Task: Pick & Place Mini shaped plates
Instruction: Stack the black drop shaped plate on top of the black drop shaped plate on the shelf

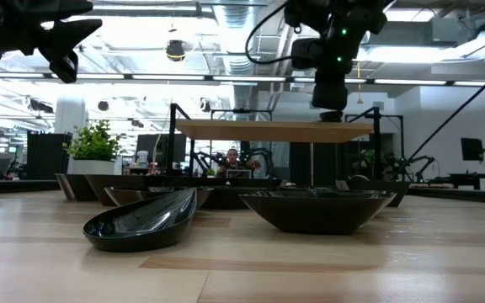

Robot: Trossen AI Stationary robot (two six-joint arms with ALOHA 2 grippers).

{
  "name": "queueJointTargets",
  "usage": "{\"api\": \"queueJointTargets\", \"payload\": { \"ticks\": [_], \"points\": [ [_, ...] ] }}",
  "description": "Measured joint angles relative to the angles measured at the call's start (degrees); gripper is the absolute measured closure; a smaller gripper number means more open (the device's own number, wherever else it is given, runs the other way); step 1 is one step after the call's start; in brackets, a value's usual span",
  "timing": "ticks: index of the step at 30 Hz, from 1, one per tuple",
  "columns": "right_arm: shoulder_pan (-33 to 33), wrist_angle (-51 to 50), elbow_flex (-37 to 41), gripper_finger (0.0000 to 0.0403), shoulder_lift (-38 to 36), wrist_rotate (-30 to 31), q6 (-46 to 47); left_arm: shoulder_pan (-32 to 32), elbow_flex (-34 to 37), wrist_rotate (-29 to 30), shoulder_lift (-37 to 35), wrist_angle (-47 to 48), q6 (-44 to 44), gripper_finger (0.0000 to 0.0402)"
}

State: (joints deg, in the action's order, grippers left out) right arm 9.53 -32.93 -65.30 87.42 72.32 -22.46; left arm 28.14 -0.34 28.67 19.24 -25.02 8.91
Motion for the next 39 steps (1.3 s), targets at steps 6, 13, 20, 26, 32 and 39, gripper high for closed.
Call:
{"api": "queueJointTargets", "payload": {
  "ticks": [6, 13, 20, 26, 32, 39],
  "points": [
    [2.8, -0.1, 0.0, 0.0403, 0.0, 0.8, -0.6, 0.0, 0.0, 0.0, 0.0, -0.1, 0.0, 0.0289],
    [4.2, -0.1, 0.0, 0.0403, 0.0, 0.2, -2.3, 0.0, 0.0, 0.0, 0.0, -0.3, 0.0, 0.0289],
    [6.4, -0.1, 0.0, 0.0403, 0.0, 1.8, -3.4, 0.0, 0.0, 0.0, 0.0, -0.5, 0.0, 0.0289],
    [8.3, 0.2, 0.0, 0.0403, 0.0, 2.7, -4.5, 0.0, 0.0, 0.0, 0.0, -0.8, 0.0, 0.0289],
    [9.1, 0.2, 0.0, 0.0403, 0.0, 5.4, -5.1, 0.0, 0.0, 0.0, 0.0, -1.0, 0.0, 0.0289],
    [7.5, 0.2, 0.0, 0.0403, -3.0, 8.3, -5.1, 0.0, 0.0, 0.0, 0.0, -1.0, 0.0, 0.0289]
  ]
}}
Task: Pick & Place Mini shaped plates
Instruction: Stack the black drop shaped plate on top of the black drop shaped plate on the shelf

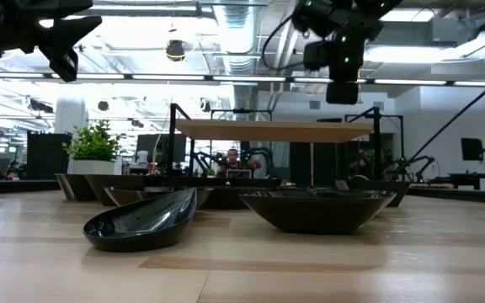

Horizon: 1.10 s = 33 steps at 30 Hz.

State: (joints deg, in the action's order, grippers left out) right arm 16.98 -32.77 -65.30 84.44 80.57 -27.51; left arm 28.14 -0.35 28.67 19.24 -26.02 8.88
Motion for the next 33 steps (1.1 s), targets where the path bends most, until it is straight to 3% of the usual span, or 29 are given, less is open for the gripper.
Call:
{"api": "queueJointTargets", "payload": {
  "ticks": [4, 9, 11, 20, 25, 33],
  "points": [
    [-3.1, -0.3, 0.0, 0.0403, -5.6, -3.2, 4.1, 0.0, 0.0, 0.0, 0.0, 0.0, 0.0, 0.0289],
    [-7.1, -3.0, 0.0, 0.0403, -15.0, -24.2, 14.1, 0.0, 0.0, 0.0, 0.0, -0.1, 0.0, 0.0289],
    [-9.2, -3.2, 0.9, 0.0403, -18.5, -29.7, 16.1, 0.0, 0.0, 0.0, 0.0, -0.2, 0.0, 0.0289],
    [-26.8, 9.2, 20.4, 0.0403, -32.6, -31.7, 24.2, 0.0, 0.0, 0.0, 0.0, -0.2, 0.0, 0.0289],
    [-35.9, 14.8, 26.7, 0.0403, -32.5, -34.0, 31.6, 0.0, 0.0, 0.0, 0.0, -0.2, 0.0, 0.0289],
    [-47.0, 22.3, 24.2, 0.0402, -20.6, -39.9, 38.6, 0.0, 0.0, 0.0, 0.0, -0.5, 0.0, 0.0289]
  ]
}}
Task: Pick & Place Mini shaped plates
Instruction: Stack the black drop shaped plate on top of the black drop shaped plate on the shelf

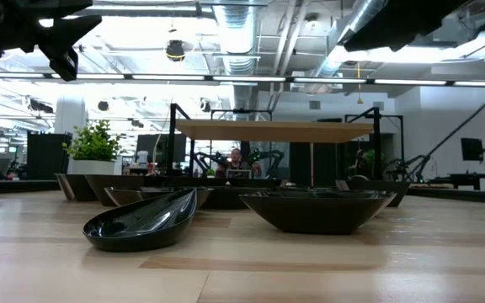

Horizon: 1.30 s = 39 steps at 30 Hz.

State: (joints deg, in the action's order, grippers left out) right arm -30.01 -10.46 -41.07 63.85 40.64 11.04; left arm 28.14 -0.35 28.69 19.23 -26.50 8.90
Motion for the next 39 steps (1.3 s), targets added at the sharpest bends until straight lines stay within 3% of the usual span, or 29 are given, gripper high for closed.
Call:
{"api": "queueJointTargets", "payload": {
  "ticks": [5, 17, 26, 34, 39],
  "points": [
    [-3.5, 0.0, -6.1, 0.0382, 10.8, -4.8, 5.8, 0.0, 0.0, 0.0, 0.0, -0.2, 0.0, 0.0289],
    [-4.6, -0.5, -25.1, 0.0315, 33.9, -4.4, 13.4, 0.0, 0.0, 0.0, 0.0, -0.6, 0.0, 0.0289],
    [-2.2, -0.7, -35.5, 0.0315, 45.9, -5.8, 23.2, 0.0, 0.0, 0.0, 0.0, -0.6, 0.0, 0.0289],
    [1.2, -3.7, -43.2, 0.0315, 53.6, -16.0, 29.8, 0.0, 0.0, 0.0, 0.0, -0.6, 0.0, 0.0289],
    [3.1, -6.5, -46.5, 0.0315, 55.6, -19.2, 32.5, 0.0, 0.0, 0.0, 0.0, -0.6, 0.0, 0.0289]
  ]
}}
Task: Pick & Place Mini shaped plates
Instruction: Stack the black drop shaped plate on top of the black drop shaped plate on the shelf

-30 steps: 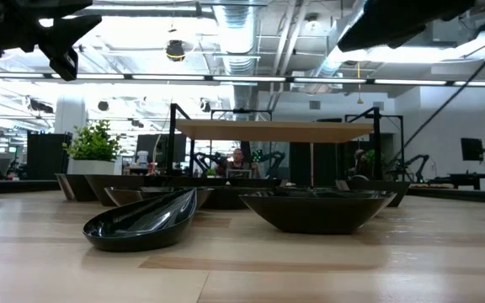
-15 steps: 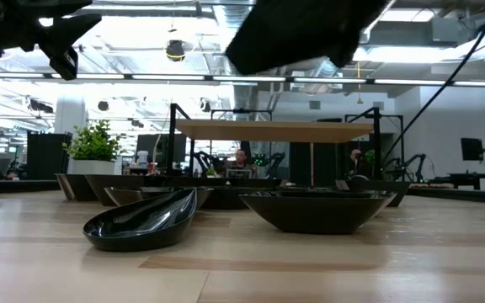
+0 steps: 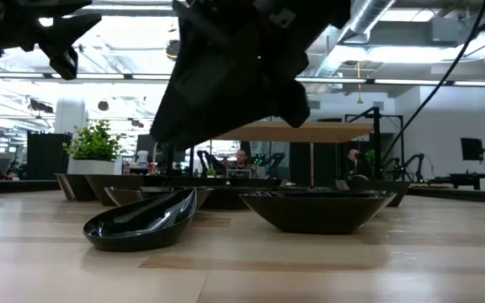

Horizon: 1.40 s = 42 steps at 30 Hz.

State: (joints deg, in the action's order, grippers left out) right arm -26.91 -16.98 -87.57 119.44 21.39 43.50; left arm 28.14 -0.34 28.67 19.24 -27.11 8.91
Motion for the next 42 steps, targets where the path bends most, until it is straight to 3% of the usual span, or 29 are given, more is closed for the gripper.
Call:
{"api": "queueJointTargets", "payload": {
  "ticks": [18, 25, 40, 42],
  "points": [
    [-0.2, -4.3, -0.4, 0.0315, -0.1, 0.9, 15.7, 0.0, 0.0, 0.0, 0.0, 0.0, 0.0, 0.0289],
    [1.3, -6.4, -0.4, 0.0329, -0.1, -1.3, 21.4, 0.0, 0.0, 0.0, 0.0, 0.0, 0.0, 0.0289],
    [0.9, -6.0, -0.4, 0.0337, -0.1, -2.1, 16.1, 0.0, 0.0, 0.0, 0.0, -0.4, 0.1, 0.0289],
    [1.0, -6.0, -0.4, 0.0337, -0.1, -2.1, 16.0, 0.0, 0.0, 0.2, 0.0, -1.1, 3.2, 0.0289]
  ]
}}
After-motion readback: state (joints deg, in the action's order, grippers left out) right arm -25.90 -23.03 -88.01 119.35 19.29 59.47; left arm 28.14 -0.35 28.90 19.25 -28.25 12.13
